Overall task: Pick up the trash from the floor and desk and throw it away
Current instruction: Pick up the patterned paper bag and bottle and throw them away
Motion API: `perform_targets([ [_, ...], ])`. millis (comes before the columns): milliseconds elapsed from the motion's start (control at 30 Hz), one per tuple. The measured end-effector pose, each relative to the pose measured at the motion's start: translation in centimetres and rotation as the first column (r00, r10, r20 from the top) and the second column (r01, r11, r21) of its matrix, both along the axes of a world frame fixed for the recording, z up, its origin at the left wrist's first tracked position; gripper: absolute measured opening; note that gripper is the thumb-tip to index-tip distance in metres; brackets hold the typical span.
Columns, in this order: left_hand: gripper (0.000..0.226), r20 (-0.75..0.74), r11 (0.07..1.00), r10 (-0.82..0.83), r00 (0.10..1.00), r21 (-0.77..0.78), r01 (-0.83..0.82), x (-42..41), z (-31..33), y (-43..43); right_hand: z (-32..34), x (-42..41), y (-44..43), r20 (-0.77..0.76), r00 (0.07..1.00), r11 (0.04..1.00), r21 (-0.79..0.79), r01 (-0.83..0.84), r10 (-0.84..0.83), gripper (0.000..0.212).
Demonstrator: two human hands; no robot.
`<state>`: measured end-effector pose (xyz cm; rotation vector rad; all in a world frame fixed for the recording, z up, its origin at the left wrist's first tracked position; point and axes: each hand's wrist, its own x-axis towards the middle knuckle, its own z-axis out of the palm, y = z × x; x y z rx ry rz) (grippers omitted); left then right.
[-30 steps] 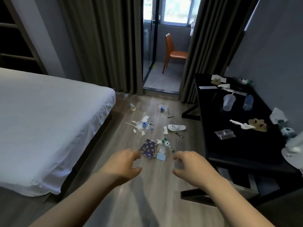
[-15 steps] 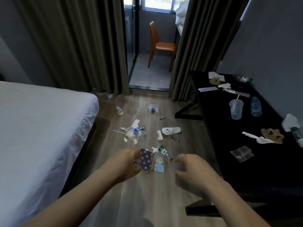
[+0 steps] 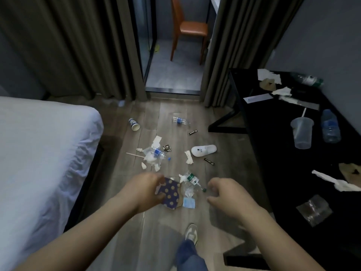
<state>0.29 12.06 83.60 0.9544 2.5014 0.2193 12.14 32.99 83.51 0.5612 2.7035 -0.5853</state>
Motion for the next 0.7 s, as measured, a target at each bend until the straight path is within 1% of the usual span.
perform_targets([
  [100, 0.035, 0.013, 1.0, 0.018, 1.0, -0.02, -0.018, -3.6, -1.9, 3.3, -2.9, -4.1, 3.8, 0.014, 1.0, 1.0, -0.021, -0.012, 0.013, 0.019],
  [167, 0.034, 0.038, 0.999, 0.041, 0.998, -0.034, -0.04, -5.6, -3.6, 5.6, -5.1, -6.5, 6.1, 0.04, 0.999, 0.999, -0.048, -0.016, 0.018, 0.027],
  [367, 0.027, 0.119, 0.994, 0.087, 0.989, -0.071, -0.079, -11.7, -11.0, 10.3, -12.7, -12.2, 11.1, 0.001, 0.999, 0.998, -0.057, -0.036, 0.036, 0.046],
  [433, 0.027, 0.138, 0.993, 0.095, 0.986, -0.088, -0.083, -13.6, -14.3, 11.4, -16.0, -13.6, 12.1, 0.022, 0.999, 0.998, -0.064, -0.026, 0.027, 0.051],
  [533, 0.03, 0.163, 0.992, 0.083, 0.983, -0.103, -0.067, -16.0, -20.5, 12.8, -22.0, -15.4, 13.0, 0.052, 0.998, 0.998, -0.058, -0.035, 0.038, 0.051],
  [633, 0.035, 0.209, 0.992, 0.057, 0.976, -0.119, -0.033, -17.8, -27.9, 13.7, -29.2, -16.6, 13.1, 0.09, 0.995, 0.997, -0.073, -0.03, 0.037, 0.06],
  [700, 0.032, 0.23, 0.991, 0.029, 0.973, -0.137, 0.003, -18.6, -33.2, 14.1, -34.3, -17.2, 13.2, 0.1, 0.995, 0.996, -0.087, -0.006, 0.015, 0.064],
])
